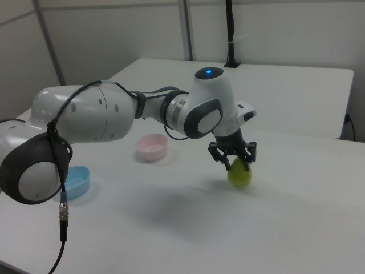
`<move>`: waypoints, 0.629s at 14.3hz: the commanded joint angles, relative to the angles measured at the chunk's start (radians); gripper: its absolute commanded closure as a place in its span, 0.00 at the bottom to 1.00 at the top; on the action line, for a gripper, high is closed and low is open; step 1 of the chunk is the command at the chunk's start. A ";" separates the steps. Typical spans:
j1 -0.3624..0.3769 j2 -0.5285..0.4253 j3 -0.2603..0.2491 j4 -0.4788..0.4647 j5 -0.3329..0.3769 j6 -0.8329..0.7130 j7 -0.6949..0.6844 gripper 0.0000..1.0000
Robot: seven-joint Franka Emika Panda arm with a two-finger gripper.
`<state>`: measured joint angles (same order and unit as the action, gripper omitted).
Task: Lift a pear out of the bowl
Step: 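Carry the pear away from the bowls and lower it to the table, then open the gripper to release the pear on the table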
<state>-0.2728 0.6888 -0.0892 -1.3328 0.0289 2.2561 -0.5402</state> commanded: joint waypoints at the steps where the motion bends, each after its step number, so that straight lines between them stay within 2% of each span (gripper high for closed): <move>1: 0.000 -0.003 -0.003 0.015 0.013 0.010 -0.001 0.00; 3: 0.000 -0.020 -0.003 0.014 0.014 0.002 0.000 0.00; 6: 0.004 -0.104 -0.003 0.011 0.022 -0.033 0.000 0.00; 9: 0.029 -0.213 -0.003 0.011 0.022 -0.206 0.002 0.00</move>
<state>-0.2694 0.6027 -0.0885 -1.2871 0.0291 2.1839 -0.5390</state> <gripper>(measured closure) 0.000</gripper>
